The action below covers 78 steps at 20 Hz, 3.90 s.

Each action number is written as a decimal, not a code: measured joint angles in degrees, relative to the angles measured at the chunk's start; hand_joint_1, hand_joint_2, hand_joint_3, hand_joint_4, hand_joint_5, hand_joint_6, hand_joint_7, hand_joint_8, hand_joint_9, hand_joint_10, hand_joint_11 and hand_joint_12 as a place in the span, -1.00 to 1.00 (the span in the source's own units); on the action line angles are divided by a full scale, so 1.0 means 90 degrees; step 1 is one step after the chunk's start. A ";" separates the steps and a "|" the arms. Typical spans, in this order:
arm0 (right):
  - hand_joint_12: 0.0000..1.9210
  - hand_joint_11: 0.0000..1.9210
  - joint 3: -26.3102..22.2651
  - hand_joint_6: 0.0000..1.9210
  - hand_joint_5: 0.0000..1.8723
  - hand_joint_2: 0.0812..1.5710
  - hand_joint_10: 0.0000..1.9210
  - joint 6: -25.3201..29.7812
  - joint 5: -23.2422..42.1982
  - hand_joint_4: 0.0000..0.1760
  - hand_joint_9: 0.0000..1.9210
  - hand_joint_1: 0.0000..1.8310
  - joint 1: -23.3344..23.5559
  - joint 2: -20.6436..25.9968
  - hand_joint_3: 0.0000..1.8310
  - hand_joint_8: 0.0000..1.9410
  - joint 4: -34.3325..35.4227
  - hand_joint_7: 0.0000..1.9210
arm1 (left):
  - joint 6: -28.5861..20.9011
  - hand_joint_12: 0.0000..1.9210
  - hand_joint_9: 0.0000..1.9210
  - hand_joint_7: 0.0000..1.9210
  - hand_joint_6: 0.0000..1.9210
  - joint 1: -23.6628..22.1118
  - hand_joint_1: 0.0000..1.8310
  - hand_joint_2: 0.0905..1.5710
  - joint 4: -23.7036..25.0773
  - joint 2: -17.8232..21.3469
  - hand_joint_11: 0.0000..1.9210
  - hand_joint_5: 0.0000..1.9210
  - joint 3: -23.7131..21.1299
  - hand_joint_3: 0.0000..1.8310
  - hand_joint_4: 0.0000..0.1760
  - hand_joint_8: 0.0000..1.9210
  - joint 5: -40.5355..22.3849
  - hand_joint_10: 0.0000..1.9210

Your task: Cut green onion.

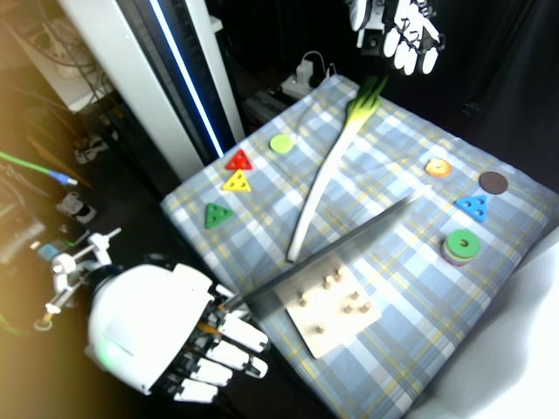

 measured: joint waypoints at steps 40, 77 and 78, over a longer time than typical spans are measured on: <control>1.00 0.65 -0.1523 1.00 0.26 0.78 1.00 0.0058 0.1625 0.70 0.66 -0.07 -0.0192 0.0418 -1.00 1.00 -0.1744 0.52 | -0.0867 -0.28 -0.44 -0.39 -1.00 -0.2754 -0.40 0.63 0.4078 -0.1212 -0.74 -0.38 0.0816 -1.00 -1.00 -1.00 0.4609 -1.00; 1.00 0.70 -0.1479 1.00 0.29 0.78 1.00 0.0359 0.2023 0.99 0.67 -0.16 -0.1375 0.0342 -1.00 1.00 -0.0510 0.54 | -0.1027 -0.84 -0.83 -0.80 -1.00 -0.3072 -1.00 1.00 0.5059 -0.1736 -0.94 -0.78 0.0937 -0.96 -1.00 -0.99 0.5833 -0.99; 1.00 0.65 -0.1447 1.00 0.27 0.76 1.00 0.0391 0.2025 1.00 0.61 -0.11 -0.1375 0.0338 -1.00 1.00 -0.0517 0.48 | -0.1030 -0.85 -0.86 -0.83 -1.00 -0.3075 -1.00 0.99 0.5054 -0.1736 -0.97 -0.82 0.0937 -0.97 -1.00 -1.00 0.5826 -1.00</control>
